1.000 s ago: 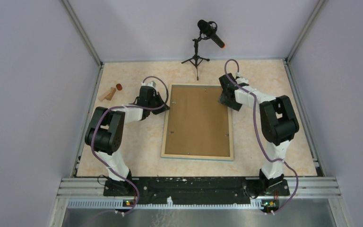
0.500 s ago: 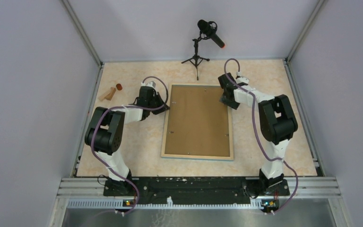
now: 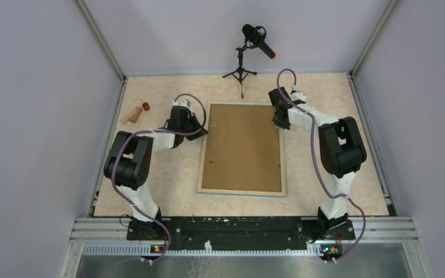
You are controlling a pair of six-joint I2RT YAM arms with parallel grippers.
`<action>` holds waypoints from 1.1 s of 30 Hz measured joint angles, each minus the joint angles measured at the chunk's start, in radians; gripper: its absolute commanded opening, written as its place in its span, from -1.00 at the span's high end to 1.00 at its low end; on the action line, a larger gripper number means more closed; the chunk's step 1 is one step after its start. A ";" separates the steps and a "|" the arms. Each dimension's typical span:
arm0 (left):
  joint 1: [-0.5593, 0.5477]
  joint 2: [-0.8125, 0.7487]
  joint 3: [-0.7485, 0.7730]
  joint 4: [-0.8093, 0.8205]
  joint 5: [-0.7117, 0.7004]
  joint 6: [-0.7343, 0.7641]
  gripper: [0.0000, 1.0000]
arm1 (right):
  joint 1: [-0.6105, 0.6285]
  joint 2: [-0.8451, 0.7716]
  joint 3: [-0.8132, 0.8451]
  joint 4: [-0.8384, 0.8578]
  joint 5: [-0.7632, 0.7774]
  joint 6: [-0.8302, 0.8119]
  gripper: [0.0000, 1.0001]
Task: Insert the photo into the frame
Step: Install the photo frame at the center of the board.
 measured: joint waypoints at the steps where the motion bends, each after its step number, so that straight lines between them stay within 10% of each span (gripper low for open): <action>1: 0.000 0.000 0.000 0.000 0.000 0.000 1.00 | 0.000 0.001 0.000 0.001 -0.001 0.001 0.85; 8: 0.000 -0.009 -0.019 0.022 0.000 0.001 0.92 | -0.005 -0.003 -0.013 0.009 -0.030 -0.100 -0.18; 11: 0.001 -0.033 -0.041 0.015 -0.002 0.007 0.15 | -0.007 -0.042 -0.076 0.021 -0.071 -0.193 -0.44; 15: 0.001 -0.106 -0.067 -0.060 -0.007 0.011 -0.54 | -0.007 -0.182 -0.216 0.027 -0.160 -0.328 -0.47; 24: -0.130 -0.496 -0.128 -0.253 -0.079 -0.075 -0.53 | -0.007 -0.346 -0.387 0.056 -0.309 -0.473 -0.17; 33: -0.483 -0.864 -0.417 -0.578 -0.077 -0.521 -0.68 | -0.007 -0.351 -0.461 0.102 -0.346 -0.494 0.16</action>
